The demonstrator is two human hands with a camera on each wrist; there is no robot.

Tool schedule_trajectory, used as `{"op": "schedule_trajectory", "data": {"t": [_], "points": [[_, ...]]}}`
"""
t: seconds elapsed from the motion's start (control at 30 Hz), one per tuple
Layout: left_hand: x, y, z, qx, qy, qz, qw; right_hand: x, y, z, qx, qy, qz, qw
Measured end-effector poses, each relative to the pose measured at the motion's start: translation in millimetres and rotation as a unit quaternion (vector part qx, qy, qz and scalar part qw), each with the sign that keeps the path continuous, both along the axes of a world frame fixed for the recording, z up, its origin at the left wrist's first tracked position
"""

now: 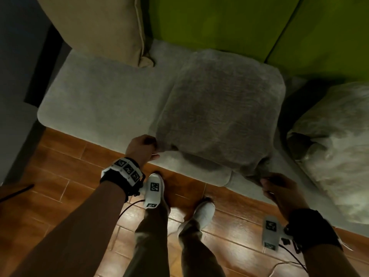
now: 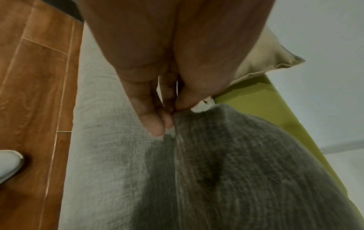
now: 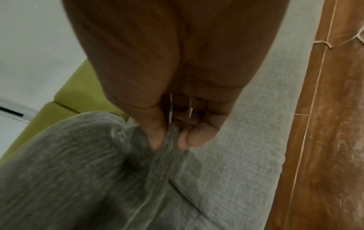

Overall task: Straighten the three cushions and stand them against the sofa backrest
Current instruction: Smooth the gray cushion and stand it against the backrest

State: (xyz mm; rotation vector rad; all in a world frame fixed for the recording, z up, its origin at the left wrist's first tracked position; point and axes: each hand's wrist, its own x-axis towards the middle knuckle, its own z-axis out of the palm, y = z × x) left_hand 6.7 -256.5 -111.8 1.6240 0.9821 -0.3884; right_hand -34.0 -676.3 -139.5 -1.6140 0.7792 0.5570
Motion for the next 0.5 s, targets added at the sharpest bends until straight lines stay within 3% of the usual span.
{"op": "schedule_trajectory", "data": {"t": [0.1, 0.2, 0.27, 0.33, 0.43, 0.5], "points": [[-1, 1, -5, 0.008, 0.002, 0.107, 0.994, 1, -12, -9, -0.039, 0.023, -0.090, 0.995], [-1, -3, -10, 0.005, 0.004, 0.135, 0.991, -6, -20, -13, -0.073, 0.029, -0.125, 0.989], [2, -5, -5, 0.039, -0.033, 0.091, 0.994, -8, -20, -13, -0.039, 0.020, -0.119, 0.992], [4, -3, 0, 0.089, -0.055, -0.002, 0.995, -8, -15, -3, 0.008, 0.017, -0.100, 0.995], [8, -6, 7, 0.044, -0.013, -0.094, 0.995, -5, -7, 3, 0.070, 0.026, -0.060, 0.995], [11, -6, 3, 0.058, 0.023, -0.149, 0.987, 0, 2, 2, 0.037, 0.017, -0.009, 0.999]]}}
